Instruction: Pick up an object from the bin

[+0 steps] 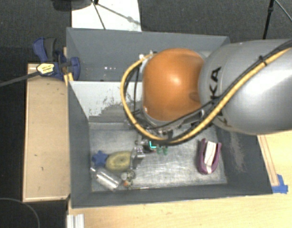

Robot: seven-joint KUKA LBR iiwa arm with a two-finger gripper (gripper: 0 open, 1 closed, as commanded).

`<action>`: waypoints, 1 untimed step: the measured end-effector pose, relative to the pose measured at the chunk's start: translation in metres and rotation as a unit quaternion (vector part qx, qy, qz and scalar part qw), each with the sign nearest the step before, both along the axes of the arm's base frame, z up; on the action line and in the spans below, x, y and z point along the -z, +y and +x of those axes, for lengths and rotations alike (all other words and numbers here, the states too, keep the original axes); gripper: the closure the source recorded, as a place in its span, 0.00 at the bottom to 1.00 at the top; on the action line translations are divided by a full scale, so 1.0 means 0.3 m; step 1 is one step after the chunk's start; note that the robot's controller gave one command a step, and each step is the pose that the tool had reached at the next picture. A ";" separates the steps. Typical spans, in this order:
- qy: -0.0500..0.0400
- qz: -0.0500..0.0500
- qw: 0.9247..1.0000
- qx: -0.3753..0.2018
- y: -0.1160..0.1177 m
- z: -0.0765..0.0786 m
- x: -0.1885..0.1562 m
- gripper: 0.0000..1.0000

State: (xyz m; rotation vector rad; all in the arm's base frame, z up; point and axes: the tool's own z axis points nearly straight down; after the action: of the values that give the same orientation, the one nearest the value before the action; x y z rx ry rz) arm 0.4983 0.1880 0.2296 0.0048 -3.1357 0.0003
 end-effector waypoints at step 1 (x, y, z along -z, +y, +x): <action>-0.001 -0.001 0.999 0.048 -0.003 0.076 0.531 0.00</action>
Offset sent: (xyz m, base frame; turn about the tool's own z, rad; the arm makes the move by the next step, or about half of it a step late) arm 0.0237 0.0000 -0.1552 0.0982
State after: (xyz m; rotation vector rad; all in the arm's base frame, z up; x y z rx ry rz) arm 0.5211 0.1872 0.0704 -0.1470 -3.1335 0.0021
